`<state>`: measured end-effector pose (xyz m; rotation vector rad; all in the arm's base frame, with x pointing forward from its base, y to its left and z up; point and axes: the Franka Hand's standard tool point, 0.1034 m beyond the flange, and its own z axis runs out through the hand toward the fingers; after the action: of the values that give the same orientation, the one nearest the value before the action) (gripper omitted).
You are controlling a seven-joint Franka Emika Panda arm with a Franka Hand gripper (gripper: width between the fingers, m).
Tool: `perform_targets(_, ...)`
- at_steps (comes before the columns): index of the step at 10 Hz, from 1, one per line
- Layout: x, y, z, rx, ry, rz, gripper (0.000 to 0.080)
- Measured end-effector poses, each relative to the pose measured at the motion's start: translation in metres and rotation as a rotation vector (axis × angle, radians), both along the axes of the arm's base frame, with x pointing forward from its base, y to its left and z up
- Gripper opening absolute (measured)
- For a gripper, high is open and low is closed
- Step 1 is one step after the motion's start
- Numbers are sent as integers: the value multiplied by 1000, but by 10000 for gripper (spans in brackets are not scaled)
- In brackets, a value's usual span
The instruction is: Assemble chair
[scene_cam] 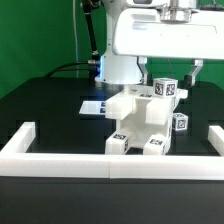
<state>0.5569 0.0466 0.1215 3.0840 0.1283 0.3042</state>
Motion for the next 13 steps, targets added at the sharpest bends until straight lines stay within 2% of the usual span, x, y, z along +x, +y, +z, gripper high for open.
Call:
perform_targets(1, 0, -1, 0, 0, 0, -1, 483)
perform_targets(2, 0, -1, 0, 0, -1, -2, 297)
perform_targets(3, 0, -1, 0, 0, -1, -3, 282)
perform_targets(6, 0, -2, 0, 5, -1, -26, 282)
perform_targets(8, 4, -4, 0, 48, -4, -243, 282)
perform_targets(13, 23, -9, -1, 149, -43, -772, 284)
